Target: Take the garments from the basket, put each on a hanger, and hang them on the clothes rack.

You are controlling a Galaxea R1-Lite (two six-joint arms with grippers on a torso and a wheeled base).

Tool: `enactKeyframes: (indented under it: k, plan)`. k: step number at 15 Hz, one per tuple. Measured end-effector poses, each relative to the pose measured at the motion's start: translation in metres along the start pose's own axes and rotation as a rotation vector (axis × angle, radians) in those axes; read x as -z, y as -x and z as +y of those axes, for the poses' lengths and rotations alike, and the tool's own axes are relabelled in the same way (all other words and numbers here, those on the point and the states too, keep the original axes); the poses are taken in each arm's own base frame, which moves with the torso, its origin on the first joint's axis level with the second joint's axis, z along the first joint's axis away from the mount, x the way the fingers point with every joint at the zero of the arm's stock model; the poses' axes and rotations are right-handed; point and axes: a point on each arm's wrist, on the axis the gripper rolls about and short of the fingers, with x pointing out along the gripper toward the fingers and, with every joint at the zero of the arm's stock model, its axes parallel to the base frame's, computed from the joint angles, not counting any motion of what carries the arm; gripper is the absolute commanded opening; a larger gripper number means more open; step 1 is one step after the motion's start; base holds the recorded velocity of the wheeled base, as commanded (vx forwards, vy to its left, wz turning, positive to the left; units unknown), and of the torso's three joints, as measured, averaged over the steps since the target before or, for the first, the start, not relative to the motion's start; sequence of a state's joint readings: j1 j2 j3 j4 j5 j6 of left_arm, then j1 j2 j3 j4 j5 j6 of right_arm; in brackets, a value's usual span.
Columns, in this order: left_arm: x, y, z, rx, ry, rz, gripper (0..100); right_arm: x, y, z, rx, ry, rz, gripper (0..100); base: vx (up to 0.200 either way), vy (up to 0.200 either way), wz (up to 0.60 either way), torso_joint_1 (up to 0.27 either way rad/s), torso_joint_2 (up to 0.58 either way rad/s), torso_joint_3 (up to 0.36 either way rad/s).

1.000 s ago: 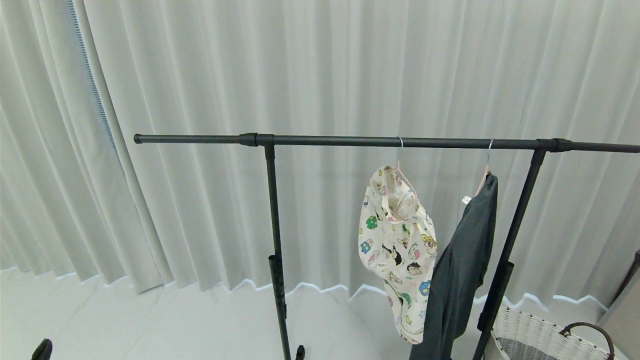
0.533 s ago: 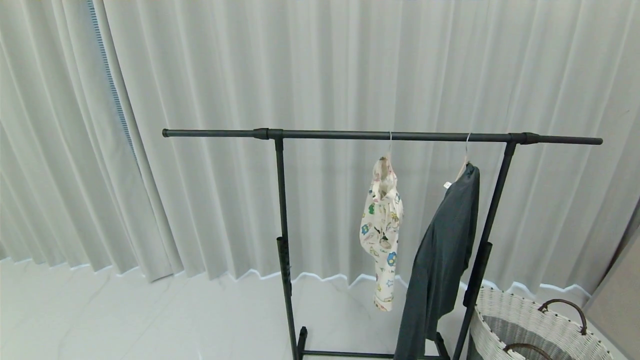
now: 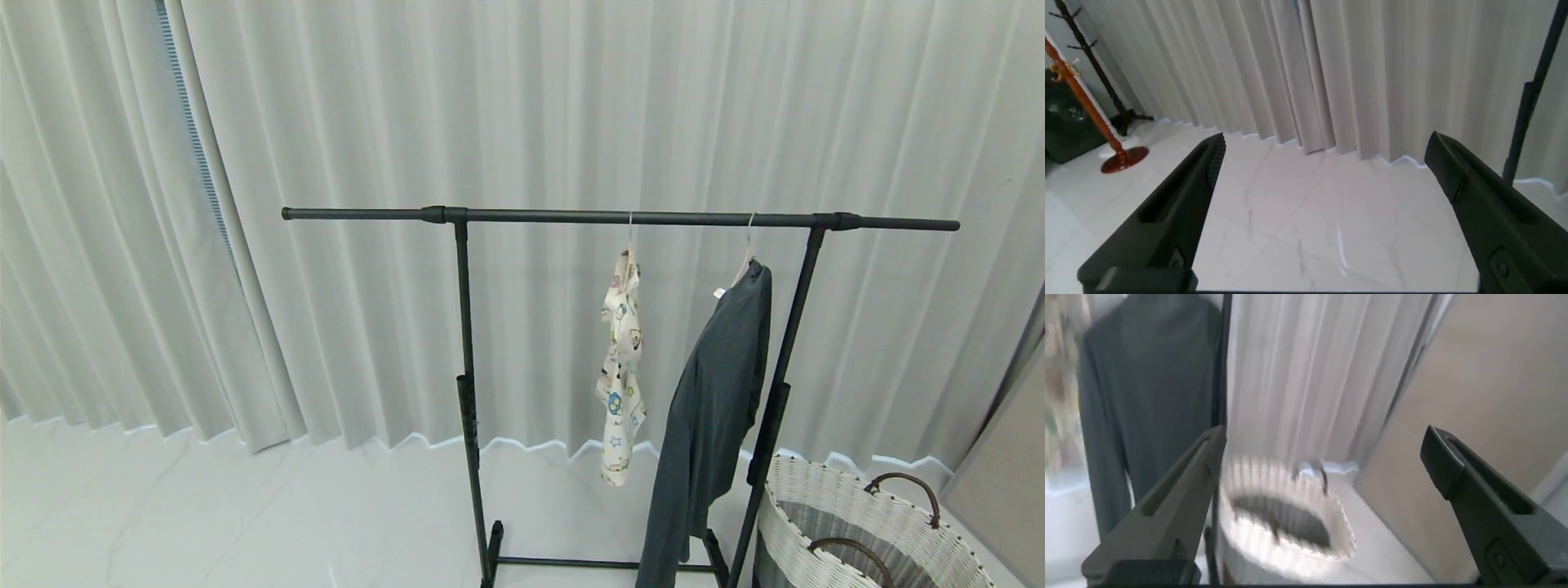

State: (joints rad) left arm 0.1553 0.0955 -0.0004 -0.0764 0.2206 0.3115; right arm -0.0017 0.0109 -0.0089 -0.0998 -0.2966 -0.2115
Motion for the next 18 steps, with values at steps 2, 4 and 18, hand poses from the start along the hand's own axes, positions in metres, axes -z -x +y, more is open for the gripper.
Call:
enactKeyframes:
  k: [2,4,18]
  plan:
    - [-0.001,0.000,-0.003,0.162,0.017,-0.051,100,0.002,0.000,0.001,-0.041,-0.003,-0.009,100,0.000,0.000,0.00,0.000,0.00,0.000]
    - [-0.001,0.001,-0.005,0.220,0.076,-0.057,100,0.002,0.001,0.003,-0.127,-0.004,-0.026,100,0.000,0.000,0.00,0.000,0.00,0.000]
    - [0.002,0.003,-0.007,0.593,0.162,-0.100,100,0.010,0.003,0.011,-0.402,-0.084,0.020,100,0.000,0.000,0.00,0.000,0.00,0.000]
